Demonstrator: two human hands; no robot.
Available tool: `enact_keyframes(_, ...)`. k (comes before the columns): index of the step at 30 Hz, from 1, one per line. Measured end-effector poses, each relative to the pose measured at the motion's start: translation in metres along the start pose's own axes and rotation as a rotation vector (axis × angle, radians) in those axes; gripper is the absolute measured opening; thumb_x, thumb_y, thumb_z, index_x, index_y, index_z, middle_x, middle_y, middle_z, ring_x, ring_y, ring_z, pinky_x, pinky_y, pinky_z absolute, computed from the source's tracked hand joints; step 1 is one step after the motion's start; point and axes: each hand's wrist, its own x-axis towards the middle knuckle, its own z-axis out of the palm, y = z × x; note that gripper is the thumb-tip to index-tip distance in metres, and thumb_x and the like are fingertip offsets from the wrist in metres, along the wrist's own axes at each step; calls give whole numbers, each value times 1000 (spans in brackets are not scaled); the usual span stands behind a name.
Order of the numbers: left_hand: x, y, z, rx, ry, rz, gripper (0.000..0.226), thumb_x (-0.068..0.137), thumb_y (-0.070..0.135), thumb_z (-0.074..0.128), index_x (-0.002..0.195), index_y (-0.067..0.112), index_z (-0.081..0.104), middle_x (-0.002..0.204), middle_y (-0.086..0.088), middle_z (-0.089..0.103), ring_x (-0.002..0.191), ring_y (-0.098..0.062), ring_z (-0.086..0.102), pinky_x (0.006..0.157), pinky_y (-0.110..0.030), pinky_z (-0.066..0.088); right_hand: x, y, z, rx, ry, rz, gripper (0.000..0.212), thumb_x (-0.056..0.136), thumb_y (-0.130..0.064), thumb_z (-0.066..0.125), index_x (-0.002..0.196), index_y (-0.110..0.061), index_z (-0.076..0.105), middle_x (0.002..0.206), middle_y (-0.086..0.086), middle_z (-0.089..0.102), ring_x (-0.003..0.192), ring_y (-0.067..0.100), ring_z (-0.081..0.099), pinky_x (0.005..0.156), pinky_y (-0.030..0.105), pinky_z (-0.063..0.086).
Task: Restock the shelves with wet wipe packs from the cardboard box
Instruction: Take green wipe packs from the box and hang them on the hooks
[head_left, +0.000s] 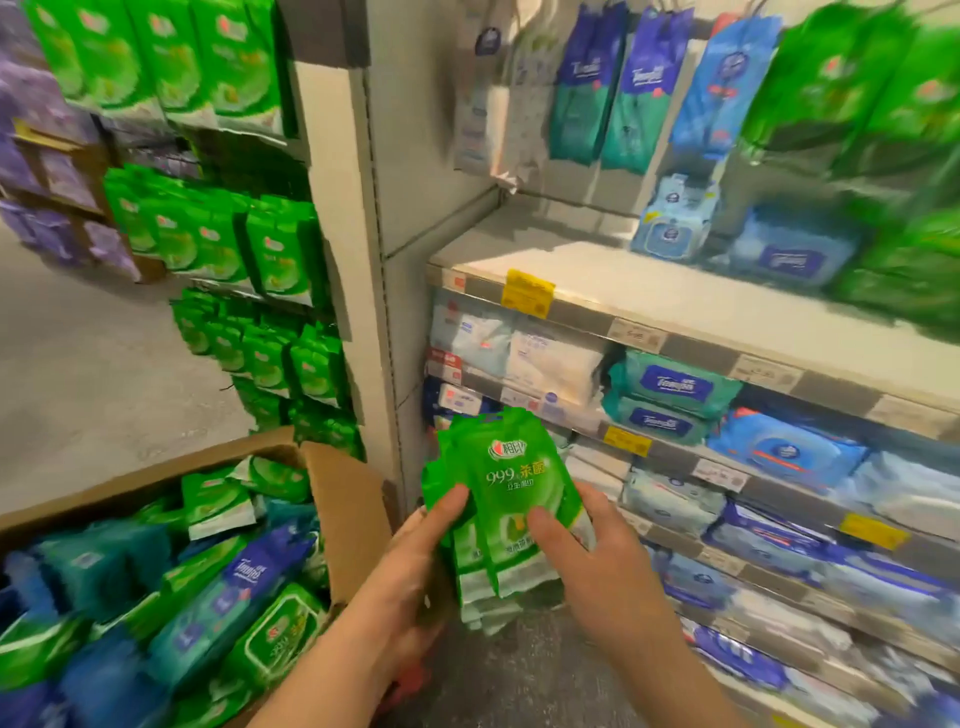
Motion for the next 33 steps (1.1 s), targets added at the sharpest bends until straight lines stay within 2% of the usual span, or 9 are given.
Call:
enact_keyframes(3,6,-22,39,68,1,-4,70,69,36,79,131,6,68,124,-24,71,112,-42,70,104,-56,51,-6,12,-38,28,99,39,21,95,-44,67,115,-42,63,97,-26,73,82,-12,65,58,7,45)
enact_keyframes(9,20,-42,105,164,-61,-32,66,70,36,78,128,6,70,121,-26,71,113,-44,69,105,-60,49,-13,14,-100,105,221,51,8,93,-37,71,100,-37,67,79,-23,73,71,-13,66,56,8,46)
enact_keyframes(12,29,-43,128,172,-156,-50,82,65,32,93,137,6,63,133,-27,65,124,-45,63,112,-61,43,-8,8,-125,91,298,75,16,91,-47,71,104,-40,69,84,-23,74,80,-5,68,70,21,51)
enact_keyframes(16,50,-36,160,206,-285,-72,77,66,24,90,136,6,63,131,-27,66,121,-45,64,108,-62,47,3,-5,-155,75,350,66,13,92,-48,69,96,-37,73,83,-21,74,75,-8,67,68,18,53)
enact_keyframes(20,75,-23,195,284,-327,-115,70,63,26,81,129,6,69,121,-25,71,112,-46,69,103,-61,50,25,-16,-182,51,418,49,17,85,-57,66,91,-45,76,91,-9,78,89,14,74,89,45,58)
enact_keyframes(23,95,-5,217,281,-339,-129,62,69,25,75,127,6,69,119,-25,72,107,-45,71,89,-56,59,47,-26,-197,115,458,22,16,91,-40,65,85,-35,79,84,0,79,82,21,76,79,46,60)
enact_keyframes(27,130,33,230,316,-374,-116,56,69,28,75,120,6,71,114,-23,75,96,-41,75,78,-48,62,87,-42,-206,201,546,-27,28,77,-47,69,93,-25,77,88,21,73,74,31,67,62,43,51)
enact_keyframes(30,158,62,234,310,-371,-98,59,71,29,73,126,8,69,117,-22,74,104,-41,73,91,-50,58,120,-59,-214,213,629,-96,22,92,-38,69,99,-18,74,88,12,75,72,28,70,56,40,55)
enact_keyframes(33,177,91,243,290,-352,-107,34,86,25,66,111,4,76,106,-23,76,92,-37,77,80,-42,60,149,-79,-221,177,759,-251,23,100,-30,59,87,-14,68,67,9,68,50,24,55,49,35,44)
